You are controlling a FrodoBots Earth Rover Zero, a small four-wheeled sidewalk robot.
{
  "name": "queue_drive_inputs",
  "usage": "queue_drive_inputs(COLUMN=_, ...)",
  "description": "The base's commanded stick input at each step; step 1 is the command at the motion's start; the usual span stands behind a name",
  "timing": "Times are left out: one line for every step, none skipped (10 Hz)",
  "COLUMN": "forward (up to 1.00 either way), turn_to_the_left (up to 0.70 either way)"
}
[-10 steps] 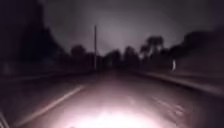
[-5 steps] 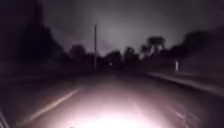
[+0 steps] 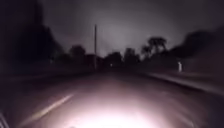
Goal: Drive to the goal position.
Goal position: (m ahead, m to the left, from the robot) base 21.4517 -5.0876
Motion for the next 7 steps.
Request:
queue_drive_inputs(forward=0.7, turn_to_the_left=0.0)
queue_drive_inputs(forward=0.7, turn_to_the_left=0.0)
queue_drive_inputs(forward=0.7, turn_to_the_left=0.0)
queue_drive_inputs(forward=0.7, turn_to_the_left=0.0)
queue_drive_inputs(forward=0.7, turn_to_the_left=0.0)
queue_drive_inputs(forward=0.7, turn_to_the_left=0.0)
queue_drive_inputs(forward=0.7, turn_to_the_left=0.0)
